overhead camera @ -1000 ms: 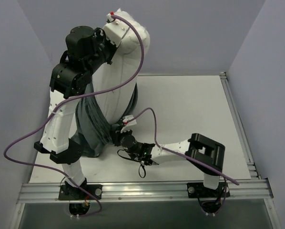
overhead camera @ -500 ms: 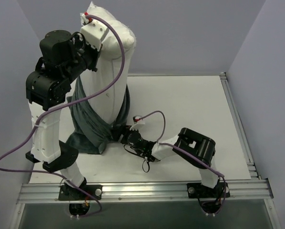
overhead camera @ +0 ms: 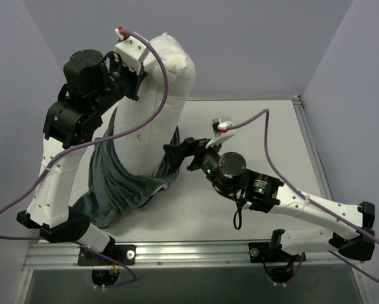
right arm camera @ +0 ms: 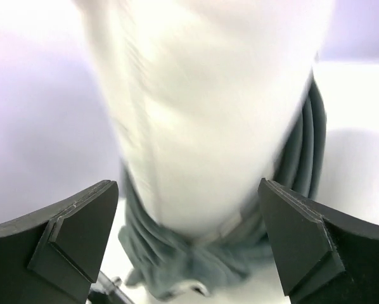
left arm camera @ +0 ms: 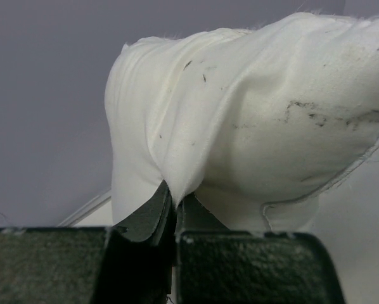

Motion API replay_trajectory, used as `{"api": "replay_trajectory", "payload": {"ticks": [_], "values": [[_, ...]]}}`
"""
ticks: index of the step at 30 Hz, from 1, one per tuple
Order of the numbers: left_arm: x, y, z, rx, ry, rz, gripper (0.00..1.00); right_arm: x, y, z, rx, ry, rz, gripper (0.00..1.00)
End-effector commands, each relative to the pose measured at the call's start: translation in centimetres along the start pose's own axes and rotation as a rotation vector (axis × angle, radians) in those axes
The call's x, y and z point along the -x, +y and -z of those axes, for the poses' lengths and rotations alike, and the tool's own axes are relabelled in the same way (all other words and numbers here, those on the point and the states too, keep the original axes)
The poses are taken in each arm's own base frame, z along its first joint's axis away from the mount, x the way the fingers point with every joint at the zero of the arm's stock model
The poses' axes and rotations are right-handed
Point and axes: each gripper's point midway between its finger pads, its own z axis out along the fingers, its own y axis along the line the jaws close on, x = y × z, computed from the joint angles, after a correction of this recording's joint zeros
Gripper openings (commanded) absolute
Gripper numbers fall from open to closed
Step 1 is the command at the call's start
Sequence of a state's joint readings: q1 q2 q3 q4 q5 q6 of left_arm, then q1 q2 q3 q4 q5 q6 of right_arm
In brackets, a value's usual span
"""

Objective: Remove the pillowcase from the pillow

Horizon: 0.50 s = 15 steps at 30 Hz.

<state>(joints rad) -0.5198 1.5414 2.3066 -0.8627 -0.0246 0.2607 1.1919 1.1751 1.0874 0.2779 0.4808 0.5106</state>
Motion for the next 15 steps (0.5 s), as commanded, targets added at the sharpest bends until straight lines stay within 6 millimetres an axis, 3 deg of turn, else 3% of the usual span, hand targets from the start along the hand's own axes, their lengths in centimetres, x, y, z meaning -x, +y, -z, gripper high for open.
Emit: {"api": "replay_trajectory", "payload": {"ticks": [1,2,5,6,8,10,11,13,15], "values": [[6.6,0.2,1.0,0.019,-0.265,0.035,0.02,3.2,-0.5,0.6,-0.057,-0.018,0.158,1.0],[6.4,0.0,0.8,0.015,-0.258,0.036,0.02,5.3,-0.1,0.6,-0.072,-0.053,0.173,1.0],[5.8,-0.9,0.5,-0.012,-0.241,0.04,0.02,8.1,-0.5,-0.3,-0.125,-0.124,0.187,1.0],[5.8,-1.1,0.5,-0.017,-0.24,0.043,0.02,9.0,-1.0,-1.3,-0.15,-0.145,0.187,1.0],[6.0,-1.8,0.6,-0.048,-0.248,0.042,0.02,8.9,-0.6,-3.3,-0.126,-0.152,0.196,1.0],[6.2,-2.1,0.7,-0.059,-0.252,0.048,0.02,10.1,-0.2,-4.3,-0.133,-0.181,0.193,1.0],[6.2,-2.3,0.7,-0.066,-0.252,0.049,0.02,9.3,-0.4,-5.3,-0.158,-0.169,0.209,1.0],[6.5,-2.8,0.9,-0.093,-0.259,0.062,0.02,10.3,-1.0,-6.2,-0.197,-0.202,0.19,1.0],[6.7,-3.2,1.1,-0.113,-0.264,0.069,0.02,10.0,-1.1,-7.9,-0.171,-0.212,0.158,1.0]]}}
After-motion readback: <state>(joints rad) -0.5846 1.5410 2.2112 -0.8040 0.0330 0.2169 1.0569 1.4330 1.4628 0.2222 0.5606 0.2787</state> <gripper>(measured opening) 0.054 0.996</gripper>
